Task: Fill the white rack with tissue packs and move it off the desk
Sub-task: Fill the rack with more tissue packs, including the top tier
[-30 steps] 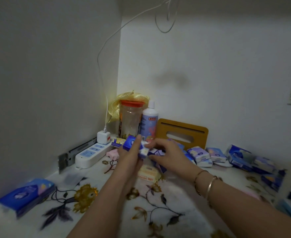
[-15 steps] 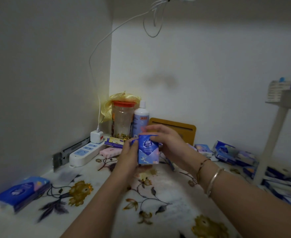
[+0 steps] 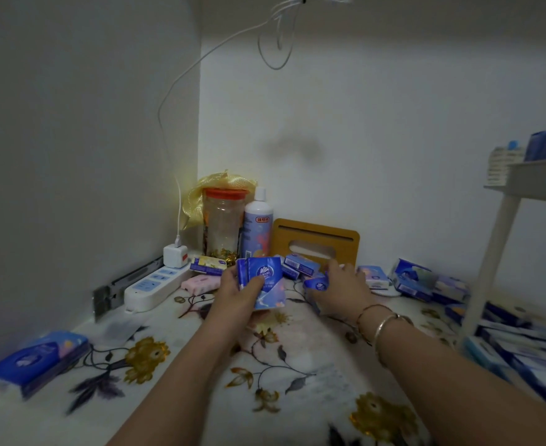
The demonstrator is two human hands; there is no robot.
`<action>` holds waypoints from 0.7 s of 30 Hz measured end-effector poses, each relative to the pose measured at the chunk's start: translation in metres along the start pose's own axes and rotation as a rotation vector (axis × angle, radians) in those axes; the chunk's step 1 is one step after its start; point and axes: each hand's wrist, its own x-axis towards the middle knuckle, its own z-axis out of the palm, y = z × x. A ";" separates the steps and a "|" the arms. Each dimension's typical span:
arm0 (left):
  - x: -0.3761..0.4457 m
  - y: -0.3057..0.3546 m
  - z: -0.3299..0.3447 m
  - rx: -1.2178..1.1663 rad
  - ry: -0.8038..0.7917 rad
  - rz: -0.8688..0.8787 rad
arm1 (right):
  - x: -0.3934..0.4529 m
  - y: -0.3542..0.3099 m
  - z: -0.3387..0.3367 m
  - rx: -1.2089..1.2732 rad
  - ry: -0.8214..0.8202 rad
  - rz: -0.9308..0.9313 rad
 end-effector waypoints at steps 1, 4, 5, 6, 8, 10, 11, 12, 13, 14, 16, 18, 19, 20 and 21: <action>0.000 -0.001 0.000 0.006 0.008 0.000 | -0.003 0.000 0.002 0.002 -0.031 -0.014; 0.000 -0.002 0.002 0.017 0.028 -0.013 | -0.011 -0.008 -0.003 0.152 -0.090 -0.035; -0.001 -0.002 0.003 0.031 0.043 -0.010 | -0.013 -0.013 -0.010 0.255 -0.095 -0.018; -0.004 -0.001 0.004 0.038 0.062 -0.004 | -0.017 -0.020 -0.020 0.391 -0.096 0.009; -0.009 0.002 0.006 0.025 0.098 -0.006 | -0.025 -0.034 -0.040 0.694 -0.107 0.044; -0.013 0.009 0.010 -0.041 0.114 -0.029 | -0.035 -0.045 -0.059 0.901 -0.101 0.030; -0.017 0.017 0.013 -0.099 0.119 -0.051 | -0.040 -0.048 -0.069 0.943 -0.096 -0.001; -0.020 0.023 0.016 -0.176 0.108 -0.075 | -0.046 -0.048 -0.075 0.955 -0.099 -0.042; -0.025 0.033 0.020 -0.253 0.091 -0.090 | -0.052 -0.047 -0.083 0.955 -0.098 -0.089; -0.031 0.044 0.025 -0.326 0.058 -0.087 | -0.060 -0.045 -0.092 0.932 -0.094 -0.138; -0.041 0.063 0.035 -0.429 -0.016 -0.086 | -0.074 -0.042 -0.105 0.844 -0.059 -0.194; -0.059 0.088 0.045 -0.450 -0.103 -0.059 | -0.087 -0.039 -0.126 0.770 0.024 -0.243; -0.065 0.097 0.048 -0.460 -0.148 -0.047 | -0.094 -0.040 -0.134 0.746 0.063 -0.260; -0.075 0.110 0.052 -0.451 -0.204 -0.023 | -0.104 -0.041 -0.148 0.724 0.112 -0.280; -0.085 0.124 0.057 -0.440 -0.255 -0.004 | -0.112 -0.042 -0.162 0.710 0.145 -0.294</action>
